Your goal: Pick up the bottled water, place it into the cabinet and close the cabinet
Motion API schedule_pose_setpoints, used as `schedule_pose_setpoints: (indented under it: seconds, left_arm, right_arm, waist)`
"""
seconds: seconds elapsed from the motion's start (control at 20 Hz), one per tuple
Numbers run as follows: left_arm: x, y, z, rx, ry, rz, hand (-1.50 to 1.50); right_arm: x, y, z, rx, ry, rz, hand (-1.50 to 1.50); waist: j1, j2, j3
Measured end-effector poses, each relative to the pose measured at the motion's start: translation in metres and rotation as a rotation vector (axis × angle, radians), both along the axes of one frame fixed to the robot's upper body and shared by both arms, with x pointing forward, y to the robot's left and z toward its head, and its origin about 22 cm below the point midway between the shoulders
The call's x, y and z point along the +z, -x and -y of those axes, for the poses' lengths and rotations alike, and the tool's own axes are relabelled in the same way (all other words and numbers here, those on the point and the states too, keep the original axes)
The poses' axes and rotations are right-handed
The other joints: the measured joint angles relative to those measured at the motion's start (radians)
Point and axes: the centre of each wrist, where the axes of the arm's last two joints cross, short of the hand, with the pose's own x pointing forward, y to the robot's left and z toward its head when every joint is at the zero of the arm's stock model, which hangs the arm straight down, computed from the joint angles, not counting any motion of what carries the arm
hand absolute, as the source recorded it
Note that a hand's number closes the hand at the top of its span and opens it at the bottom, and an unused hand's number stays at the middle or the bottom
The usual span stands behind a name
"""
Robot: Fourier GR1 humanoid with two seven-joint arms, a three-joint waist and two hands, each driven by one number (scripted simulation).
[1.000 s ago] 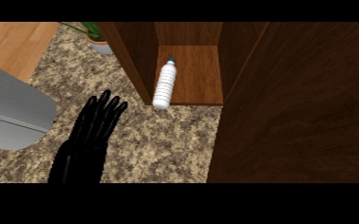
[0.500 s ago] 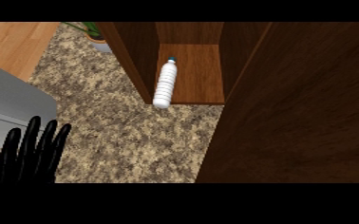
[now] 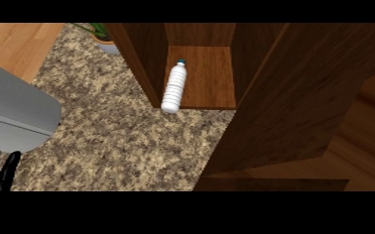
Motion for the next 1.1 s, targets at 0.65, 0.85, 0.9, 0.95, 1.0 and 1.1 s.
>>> schedule_pose_setpoints:
  seconds: [0.65,0.85,0.9,0.95,1.0,1.1]
  left_arm:
    - [0.001,0.031,-0.049,-0.008,0.006,0.009,-1.50]
    - [0.005,0.042,-0.064,-0.005,0.007,0.010,-1.50]
    - [0.006,0.043,-0.067,-0.002,0.008,0.010,-1.50]
    - [0.007,0.044,-0.068,0.000,0.007,0.012,-1.50]
    - [0.005,0.047,-0.072,-0.001,0.010,0.012,-1.50]
    - [0.003,0.050,-0.076,0.004,0.016,0.013,-1.50]
  right_arm:
    - [0.021,-0.042,-0.058,0.034,-0.129,-0.084,1.50]
    - [0.039,-0.066,-0.070,0.071,-0.158,-0.086,1.50]
    - [0.042,-0.072,-0.075,0.075,-0.167,-0.086,1.50]
    - [0.047,-0.080,-0.078,0.077,-0.179,-0.086,1.50]
    - [0.048,-0.087,-0.082,0.074,-0.186,-0.094,1.50]
    - [0.055,-0.105,-0.082,0.074,-0.204,-0.099,1.50]
  waist:
    - [0.014,0.006,0.000]
    - [0.011,0.000,-0.002]
    - [0.009,-0.001,-0.002]
    - [0.008,-0.002,-0.002]
    - [0.007,-0.003,-0.002]
    - [0.003,-0.004,-0.003]
